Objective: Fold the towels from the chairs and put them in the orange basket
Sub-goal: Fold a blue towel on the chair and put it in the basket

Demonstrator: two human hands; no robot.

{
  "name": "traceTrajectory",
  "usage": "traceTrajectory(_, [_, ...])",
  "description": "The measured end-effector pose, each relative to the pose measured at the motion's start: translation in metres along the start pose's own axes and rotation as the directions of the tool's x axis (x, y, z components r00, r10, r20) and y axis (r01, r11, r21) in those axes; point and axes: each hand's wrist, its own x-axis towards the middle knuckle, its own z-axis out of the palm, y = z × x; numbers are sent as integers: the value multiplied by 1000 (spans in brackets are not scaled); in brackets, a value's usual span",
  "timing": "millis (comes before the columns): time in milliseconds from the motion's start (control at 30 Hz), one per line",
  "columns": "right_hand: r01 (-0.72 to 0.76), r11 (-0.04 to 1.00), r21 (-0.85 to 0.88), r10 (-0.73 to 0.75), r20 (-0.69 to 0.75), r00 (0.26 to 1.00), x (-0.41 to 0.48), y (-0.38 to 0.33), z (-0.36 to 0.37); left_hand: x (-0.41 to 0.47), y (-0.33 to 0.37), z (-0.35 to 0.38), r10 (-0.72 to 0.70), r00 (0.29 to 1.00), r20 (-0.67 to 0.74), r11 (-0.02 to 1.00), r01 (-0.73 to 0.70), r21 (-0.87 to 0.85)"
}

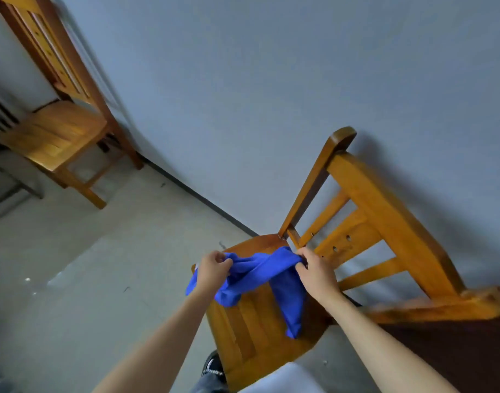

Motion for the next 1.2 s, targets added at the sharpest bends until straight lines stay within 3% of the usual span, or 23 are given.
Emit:
traceTrajectory(300, [259,962,85,-232,-244,942,-12,-114,-99,-20,106,-91,343,932,-116,936,-328,126])
traceTrajectory(433, [352,912,211,-273,-328,904,-16,-164,-136,-41,147,-114,442,896,-47,897,-442,29])
traceTrajectory(533, [410,891,195,-334,-330,883,-18,-194,-151,-70,170,-115,580,810,86,811,-564,-158])
traceTrajectory(667, [470,875,121,-431,-250,867,-17,-220,-160,-97,190,-109,687,695,211,726,-650,-223])
traceTrajectory(900, [475,861,180,-452,-155,878,-19,-219,-177,-102,204,-121,711,696,105,661,-609,-438])
traceTrajectory(1000, [448,856,259,-441,-91,893,-20,-204,-177,-107,214,-129,730,675,110,646,-628,-434])
traceTrajectory(1100, [392,884,256,-427,99,899,-22,-188,-175,-114,224,-134,762,623,176,632,-659,-407])
traceTrajectory(1200, [351,897,268,-402,168,900,-22,-178,-169,-121,231,-136,766,583,271,642,-716,-275])
